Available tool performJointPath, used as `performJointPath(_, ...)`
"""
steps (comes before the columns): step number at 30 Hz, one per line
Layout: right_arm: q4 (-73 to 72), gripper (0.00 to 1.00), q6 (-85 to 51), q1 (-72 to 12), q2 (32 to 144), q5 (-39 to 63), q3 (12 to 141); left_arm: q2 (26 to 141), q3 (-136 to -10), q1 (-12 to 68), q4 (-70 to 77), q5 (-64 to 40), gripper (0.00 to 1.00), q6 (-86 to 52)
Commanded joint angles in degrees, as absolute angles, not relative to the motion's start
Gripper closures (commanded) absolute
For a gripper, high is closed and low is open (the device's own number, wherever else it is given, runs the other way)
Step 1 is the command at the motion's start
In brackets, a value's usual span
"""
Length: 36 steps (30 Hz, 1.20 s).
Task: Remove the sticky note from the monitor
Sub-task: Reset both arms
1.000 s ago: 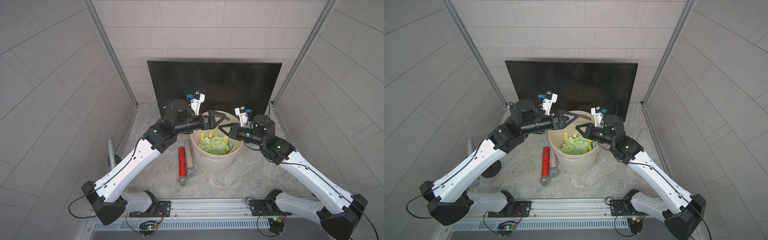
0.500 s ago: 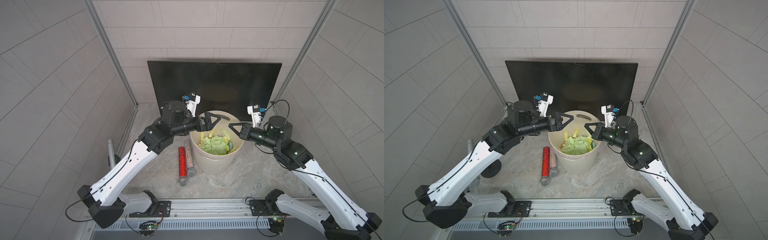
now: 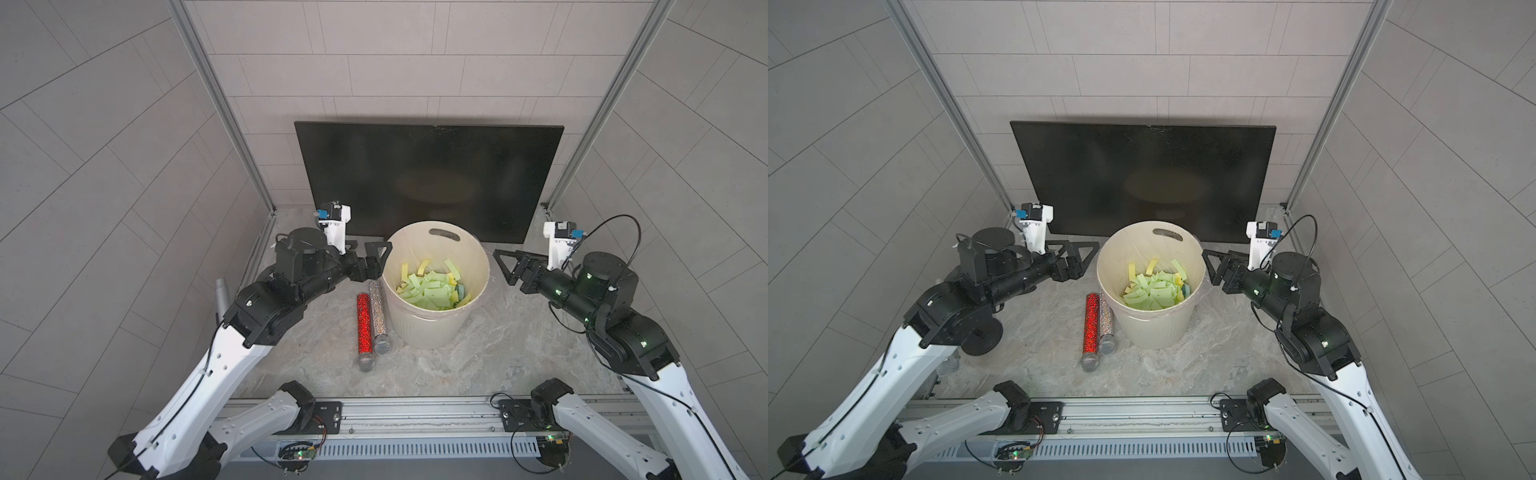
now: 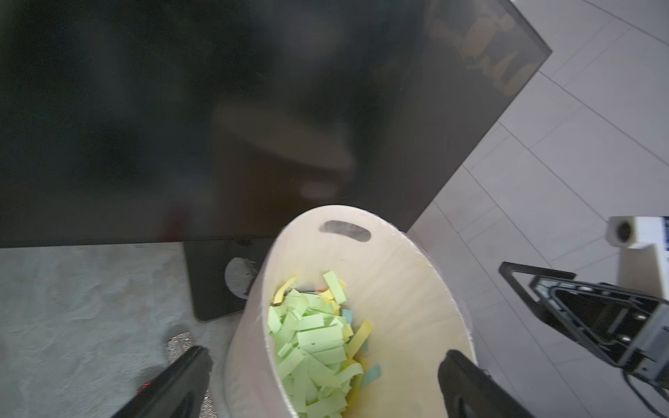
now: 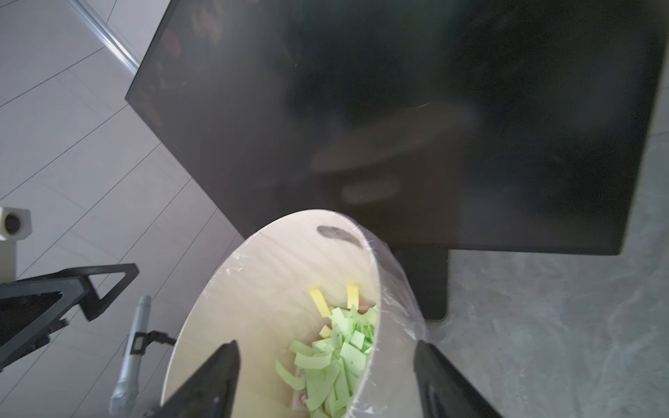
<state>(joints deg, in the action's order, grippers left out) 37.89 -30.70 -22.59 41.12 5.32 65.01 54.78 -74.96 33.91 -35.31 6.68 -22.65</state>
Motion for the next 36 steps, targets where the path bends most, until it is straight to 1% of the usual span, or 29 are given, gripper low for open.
performJointPath(1, 40.6, 0.04, -25.1, -22.2, 38.3, -5.7, 62.1, 51.8, -69.6, 32.2, -37.9, 15.1, 0.0, -19.1)
performJointPath(2, 40.3, 0.01, -24.6, -22.2, 37.5, -8.6, 60.7, 50.8, -67.8, 31.5, -37.6, 16.4, 0.0, -19.1)
performJointPath(3, 39.9, 0.0, -24.2, -22.2, 36.5, -11.4, 59.4, 49.9, -65.9, 30.9, -37.1, 17.7, 0.0, -19.1)
performJointPath(5, 38.0, 0.0, -24.0, -22.1, 33.7, -19.8, 54.8, 47.9, -61.6, 29.4, -35.6, 21.1, 0.0, -18.9)
performJointPath(10, 31.0, 0.0, -22.9, -22.0, 25.1, -32.3, 42.3, 44.9, -53.0, 27.1, -31.2, 27.5, 0.0, -19.0)
performJointPath(16, 23.0, 0.0, -23.1, -21.9, 14.8, -41.8, 26.6, 41.0, -42.1, 23.6, -22.5, 33.1, 0.0, -19.6)
performJointPath(20, 17.3, 0.0, -22.1, -21.9, 12.4, -45.5, 18.1, 40.4, -33.5, 21.2, -13.6, 36.4, 0.0, -18.9)
performJointPath(22, 12.6, 0.0, -20.7, -21.9, 13.1, -45.7, 14.4, 40.4, -29.1, 19.9, -8.1, 37.6, 0.0, -18.6)
performJointPath(25, 1.9, 0.0, -17.9, -21.9, 16.9, -46.6, 11.2, 41.3, -24.3, 16.9, -0.9, 36.0, 0.0, -17.5)
performJointPath(27, -7.4, 0.0, -13.5, -21.8, 21.8, -46.9, 9.4, 42.2, -22.1, 14.5, 3.0, 33.6, 0.0, -16.0)
performJointPath(29, -12.5, 0.0, -9.5, -21.7, 28.6, -47.7, 9.5, 44.0, -20.1, 12.4, 8.1, 31.6, 0.0, -14.2)
performJointPath(31, -11.7, 0.0, -9.2, -20.9, 34.1, -47.8, 11.3, 47.4, -18.9, 10.5, 12.4, 29.3, 0.0, -12.2)
performJointPath(33, -16.7, 0.0, -8.8, -19.6, 38.4, -47.1, 10.6, 51.6, -18.3, 9.4, 16.8, 28.6, 0.0, -11.0)
performJointPath(36, -24.9, 0.0, -8.0, -16.4, 46.0, -42.8, 10.0, 58.9, -18.4, 8.6, 23.5, 28.2, 0.0, -8.8)
